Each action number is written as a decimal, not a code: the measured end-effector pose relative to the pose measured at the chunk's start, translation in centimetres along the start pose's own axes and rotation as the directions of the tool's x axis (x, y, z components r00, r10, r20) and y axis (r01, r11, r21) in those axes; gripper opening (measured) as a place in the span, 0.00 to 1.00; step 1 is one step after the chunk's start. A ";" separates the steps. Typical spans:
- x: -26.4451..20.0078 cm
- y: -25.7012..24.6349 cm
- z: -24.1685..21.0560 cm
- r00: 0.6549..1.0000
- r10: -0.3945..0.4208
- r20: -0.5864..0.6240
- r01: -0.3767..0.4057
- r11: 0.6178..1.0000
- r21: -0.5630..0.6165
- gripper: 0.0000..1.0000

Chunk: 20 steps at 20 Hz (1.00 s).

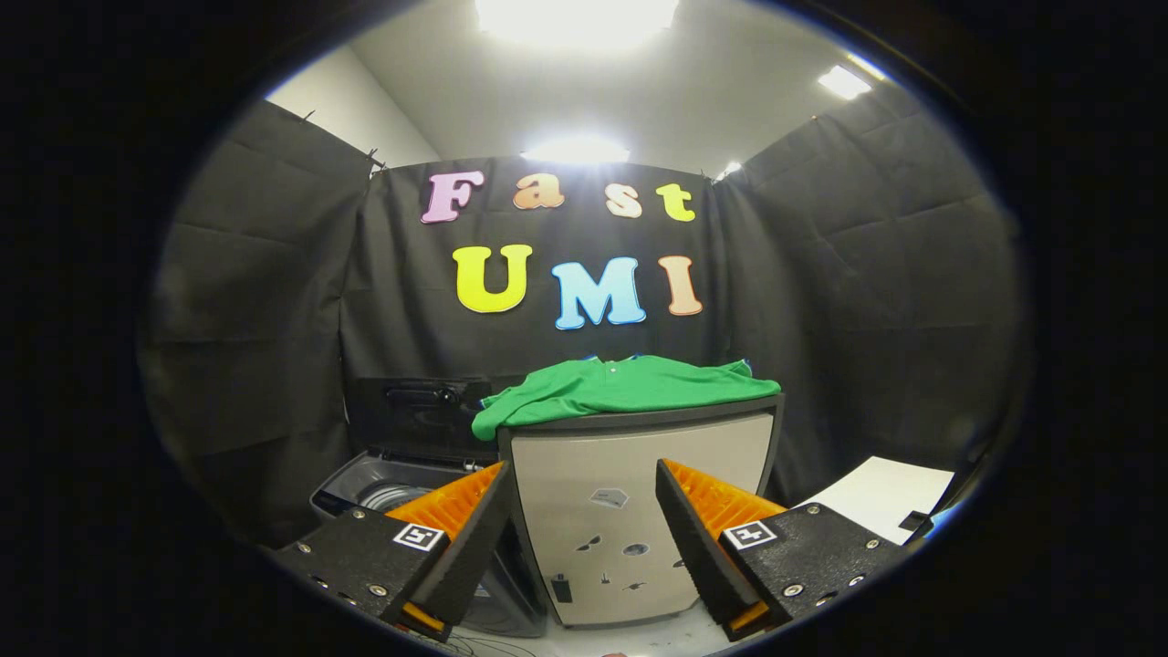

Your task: Put the clothes into the washing machine and then close the washing machine lid.

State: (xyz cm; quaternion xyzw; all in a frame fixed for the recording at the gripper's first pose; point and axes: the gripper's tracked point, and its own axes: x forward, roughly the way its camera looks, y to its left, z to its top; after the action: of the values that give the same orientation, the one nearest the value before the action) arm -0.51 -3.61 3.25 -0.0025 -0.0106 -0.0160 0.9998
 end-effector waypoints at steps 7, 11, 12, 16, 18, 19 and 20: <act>3.5 0.1 4.5 1.000 0.003 0.031 -0.004 1.000 0.027 0.95; 7.6 -0.6 7.8 0.998 -0.007 0.060 0.007 1.000 0.008 0.95; 8.7 -0.6 8.5 0.998 -0.006 0.061 0.005 1.000 0.011 0.95; 13.7 -1.7 10.1 0.999 -0.017 0.033 0.016 1.000 0.018 0.95; 16.1 -2.3 10.4 1.000 -0.009 0.005 0.008 0.999 0.032 0.95; 17.4 -2.8 10.7 1.000 -0.008 -0.003 0.008 0.999 0.035 0.95; 18.6 -3.2 10.7 1.000 -0.007 -0.018 0.008 0.999 0.036 0.95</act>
State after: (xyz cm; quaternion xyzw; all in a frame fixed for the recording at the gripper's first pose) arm 17.75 -7.30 14.33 0.0155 -0.0022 -0.0195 0.9997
